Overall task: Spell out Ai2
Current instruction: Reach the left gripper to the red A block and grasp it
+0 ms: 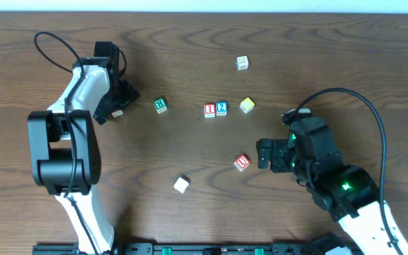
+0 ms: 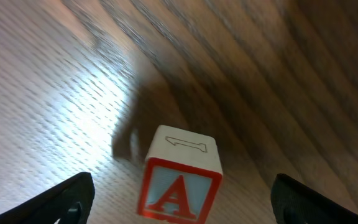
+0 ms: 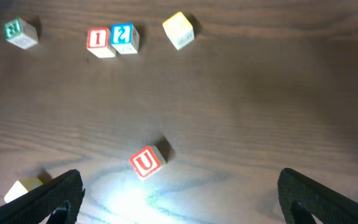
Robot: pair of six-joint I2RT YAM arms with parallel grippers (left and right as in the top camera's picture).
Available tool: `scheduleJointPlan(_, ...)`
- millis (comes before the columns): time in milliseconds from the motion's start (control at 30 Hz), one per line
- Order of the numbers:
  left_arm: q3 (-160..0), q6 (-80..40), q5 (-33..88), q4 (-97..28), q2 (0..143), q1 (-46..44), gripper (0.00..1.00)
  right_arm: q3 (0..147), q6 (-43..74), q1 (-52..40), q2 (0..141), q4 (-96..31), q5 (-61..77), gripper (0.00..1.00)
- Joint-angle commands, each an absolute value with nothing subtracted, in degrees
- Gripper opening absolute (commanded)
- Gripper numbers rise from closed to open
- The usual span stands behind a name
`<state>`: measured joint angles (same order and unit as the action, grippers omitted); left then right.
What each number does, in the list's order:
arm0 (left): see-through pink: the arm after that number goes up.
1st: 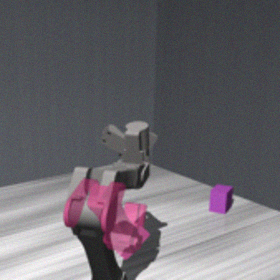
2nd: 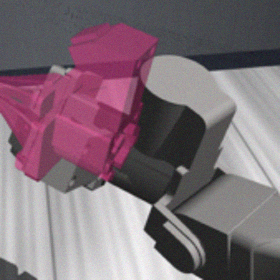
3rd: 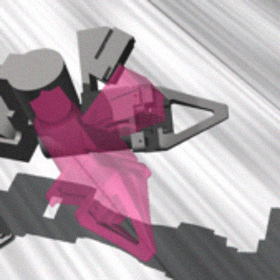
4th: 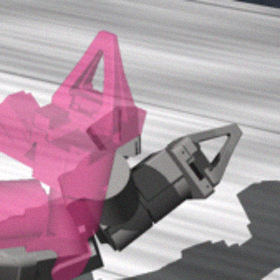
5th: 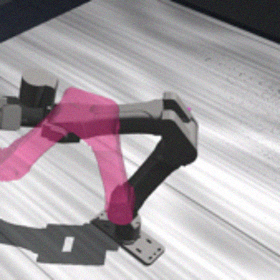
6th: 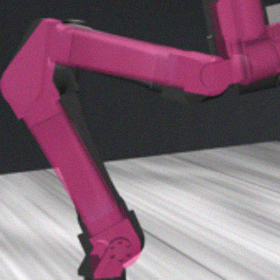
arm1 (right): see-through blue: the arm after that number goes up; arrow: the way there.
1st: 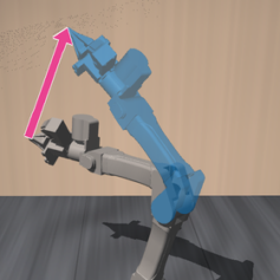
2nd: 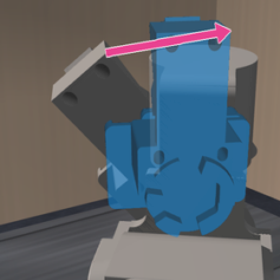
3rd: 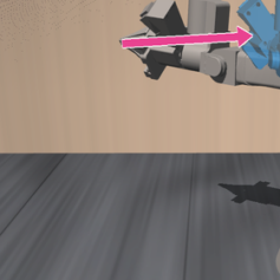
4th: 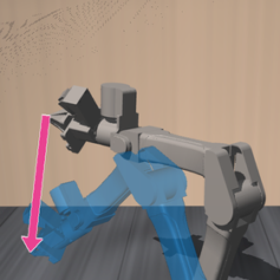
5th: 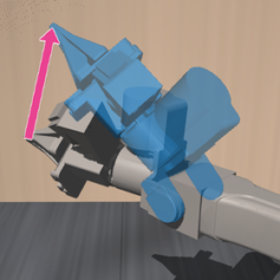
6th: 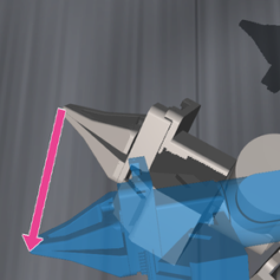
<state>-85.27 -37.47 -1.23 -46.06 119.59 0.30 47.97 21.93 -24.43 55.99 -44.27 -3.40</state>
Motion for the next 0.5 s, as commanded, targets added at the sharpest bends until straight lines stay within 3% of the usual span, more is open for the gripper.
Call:
scheduleJointPlan(0, -86.7, -36.8, 0.0, -46.1, 121.1, 0.4, 0.91, 48.0, 22.5, -23.7, 55.9, -43.9, -3.6, 0.99)
scheduleJointPlan(300, -86.7, -36.8, -0.2, -45.5, 121.3, 0.4, 0.62, 48.0, 22.5, -23.7, 55.9, -44.0, -3.6, 0.99)
scheduleJointPlan(467, -86.7, -36.8, -0.6, -45.2, 121.3, 0.4, 0.56, 48.0, 22.5, -23.7, 55.9, -44.6, -3.6, 0.99)
